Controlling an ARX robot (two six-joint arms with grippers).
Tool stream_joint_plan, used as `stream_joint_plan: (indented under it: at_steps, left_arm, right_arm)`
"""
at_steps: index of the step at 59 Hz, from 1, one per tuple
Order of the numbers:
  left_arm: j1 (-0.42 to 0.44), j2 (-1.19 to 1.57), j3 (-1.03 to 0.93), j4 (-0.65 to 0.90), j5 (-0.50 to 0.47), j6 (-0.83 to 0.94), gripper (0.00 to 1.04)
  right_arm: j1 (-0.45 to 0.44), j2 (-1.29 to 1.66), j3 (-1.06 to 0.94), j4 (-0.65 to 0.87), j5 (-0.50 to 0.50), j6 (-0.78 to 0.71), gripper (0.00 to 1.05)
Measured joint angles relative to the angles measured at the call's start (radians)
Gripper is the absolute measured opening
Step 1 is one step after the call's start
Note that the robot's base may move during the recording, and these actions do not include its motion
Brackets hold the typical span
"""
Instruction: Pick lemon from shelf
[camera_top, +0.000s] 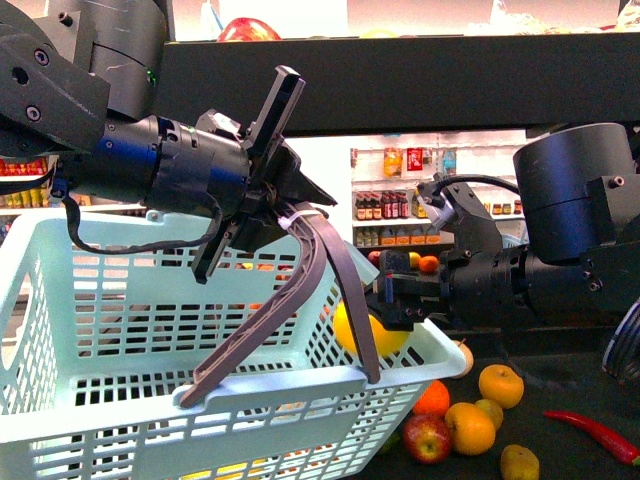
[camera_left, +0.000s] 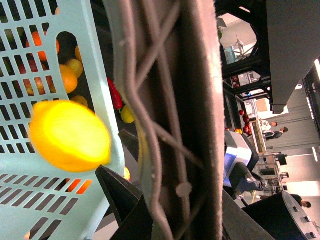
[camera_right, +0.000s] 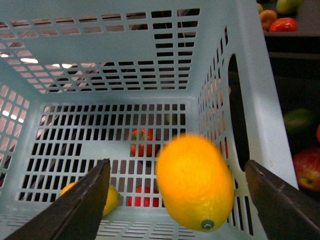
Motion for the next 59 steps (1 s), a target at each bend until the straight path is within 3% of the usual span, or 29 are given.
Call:
stream_joint_plan:
  at_steps: [7, 22, 36, 46, 59]
  left_arm:
    - [0.0, 0.001, 0.0, -0.001, 0.002, 0.001, 0.11]
    - [0.0, 0.003, 0.0, -0.001, -0.007, -0.001, 0.11]
    - [0.0, 0.003, 0.0, -0.001, 0.003, -0.004, 0.11]
    - [0.0, 0.003, 0.0, -0.001, 0.003, -0.004, 0.11]
    - [0.001, 0.003, 0.0, -0.001, -0.002, -0.004, 0.11]
  right_arm:
    - [-0.021, -0.028, 0.008, -0.014, 0.043, -0.006, 0.99]
    - [-0.103, -0.253, -0.038, -0.039, 0.182, -0.081, 0.97]
    - [-0.152, -0.601, -0.294, -0.037, 0.291, -0.133, 0.97]
    - [-0.159, -0.916, -0.514, -0.115, 0.37, -0.131, 0.97]
    - [-0.203, -1.365, -0.791, -0.347, 0.357, -0.139, 0.64]
